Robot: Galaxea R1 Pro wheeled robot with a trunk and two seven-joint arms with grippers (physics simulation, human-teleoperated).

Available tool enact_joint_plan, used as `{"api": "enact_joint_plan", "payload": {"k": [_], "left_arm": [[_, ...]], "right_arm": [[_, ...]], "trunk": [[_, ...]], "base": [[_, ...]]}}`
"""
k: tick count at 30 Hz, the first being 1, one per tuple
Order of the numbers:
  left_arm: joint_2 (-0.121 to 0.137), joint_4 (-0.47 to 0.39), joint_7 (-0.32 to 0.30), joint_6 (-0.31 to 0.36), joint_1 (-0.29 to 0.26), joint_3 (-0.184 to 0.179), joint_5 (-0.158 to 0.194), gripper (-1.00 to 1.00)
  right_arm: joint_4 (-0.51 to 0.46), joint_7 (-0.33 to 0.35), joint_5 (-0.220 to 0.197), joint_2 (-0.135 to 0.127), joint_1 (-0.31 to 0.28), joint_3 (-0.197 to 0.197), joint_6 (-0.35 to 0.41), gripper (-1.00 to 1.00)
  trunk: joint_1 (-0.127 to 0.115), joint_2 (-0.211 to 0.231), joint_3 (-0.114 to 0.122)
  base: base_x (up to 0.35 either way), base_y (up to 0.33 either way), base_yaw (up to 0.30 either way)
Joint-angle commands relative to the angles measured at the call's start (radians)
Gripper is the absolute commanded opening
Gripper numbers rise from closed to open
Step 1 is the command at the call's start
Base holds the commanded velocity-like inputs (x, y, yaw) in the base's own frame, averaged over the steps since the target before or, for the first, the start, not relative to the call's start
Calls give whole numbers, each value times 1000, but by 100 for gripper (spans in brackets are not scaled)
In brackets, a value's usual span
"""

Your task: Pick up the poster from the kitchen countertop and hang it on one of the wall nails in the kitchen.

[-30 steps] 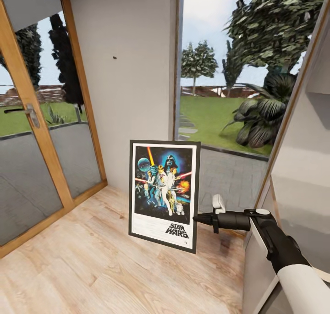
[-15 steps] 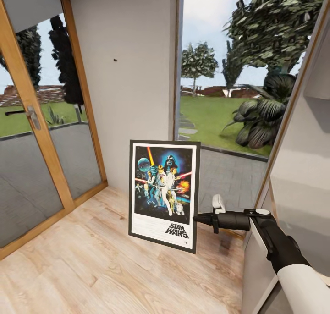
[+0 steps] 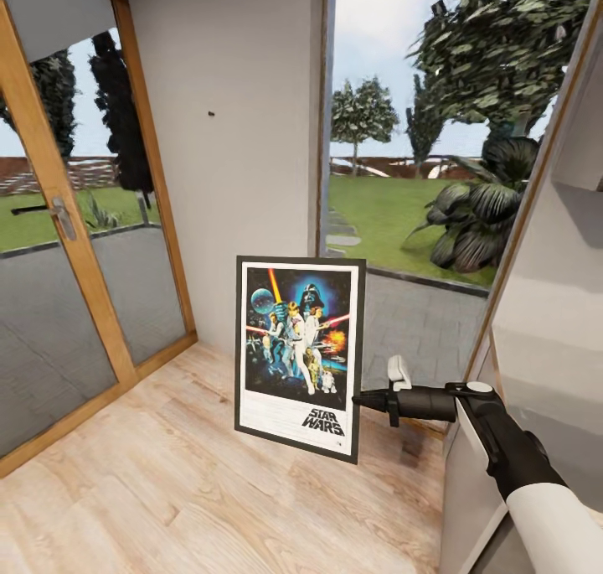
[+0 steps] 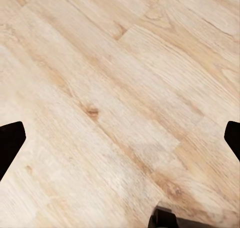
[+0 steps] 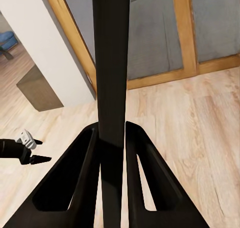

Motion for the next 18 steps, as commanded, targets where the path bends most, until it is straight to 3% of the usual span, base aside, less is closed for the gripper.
{"api": "enact_joint_plan", "payload": {"k": [1, 18], "left_arm": [[0, -1, -7, -1, 0, 3, 0, 100], [0, -1, -7, -2, 0, 4, 0, 100]], "right_arm": [[0, 4, -4, -1, -1, 2, 13, -100], [0, 4, -4, -1, -1, 2, 13, -100]], "trunk": [[-4, 6, 2], [-69, 125, 55]], "base": [[0, 0, 0], [0, 0, 0]]}}
